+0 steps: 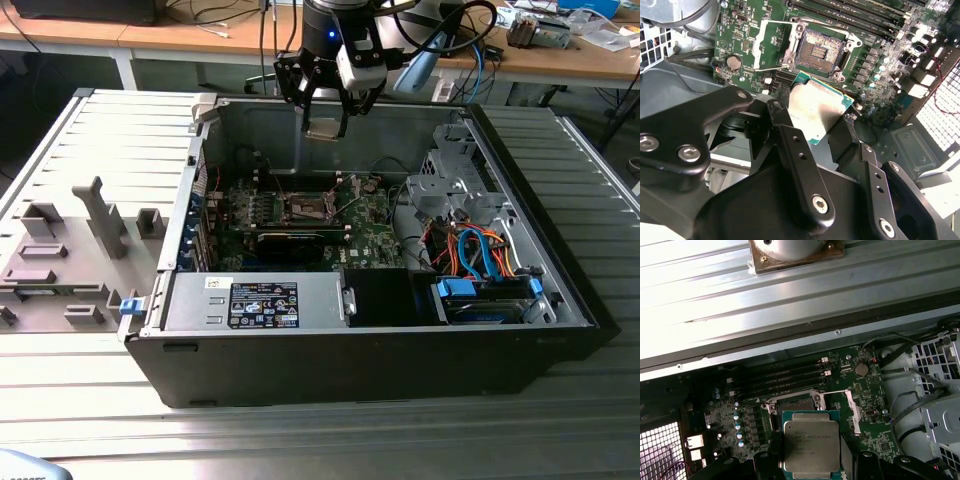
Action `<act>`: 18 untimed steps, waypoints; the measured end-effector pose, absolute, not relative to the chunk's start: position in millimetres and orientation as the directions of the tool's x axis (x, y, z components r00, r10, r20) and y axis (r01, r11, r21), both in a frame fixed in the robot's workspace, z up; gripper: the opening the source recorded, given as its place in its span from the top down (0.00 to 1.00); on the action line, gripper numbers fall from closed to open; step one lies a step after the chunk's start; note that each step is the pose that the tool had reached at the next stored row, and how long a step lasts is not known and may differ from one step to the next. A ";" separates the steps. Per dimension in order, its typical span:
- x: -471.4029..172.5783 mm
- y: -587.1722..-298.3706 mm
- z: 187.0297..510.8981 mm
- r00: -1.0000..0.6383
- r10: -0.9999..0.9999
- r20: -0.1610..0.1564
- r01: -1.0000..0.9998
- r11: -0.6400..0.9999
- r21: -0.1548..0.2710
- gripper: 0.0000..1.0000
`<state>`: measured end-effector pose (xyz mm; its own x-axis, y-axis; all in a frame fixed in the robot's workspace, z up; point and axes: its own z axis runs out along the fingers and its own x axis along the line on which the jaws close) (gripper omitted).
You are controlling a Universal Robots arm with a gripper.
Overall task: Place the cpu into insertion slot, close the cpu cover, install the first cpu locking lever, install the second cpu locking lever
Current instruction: 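Place the cpu into insertion slot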
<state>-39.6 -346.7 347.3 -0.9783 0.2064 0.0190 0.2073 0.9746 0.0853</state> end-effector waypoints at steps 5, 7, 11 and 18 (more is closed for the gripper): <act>-39.6 -346.7 347.3 -0.978 0.208 0.019 0.209 0.974 0.085 0.45; -39.6 -346.7 347.3 -0.978 0.209 0.019 0.210 0.974 0.085 0.45; -39.6 -346.7 347.2 -0.977 0.211 0.019 0.212 0.974 0.085 0.45; -39.6 -346.7 347.3 -0.977 0.213 0.019 0.214 0.973 0.085 0.45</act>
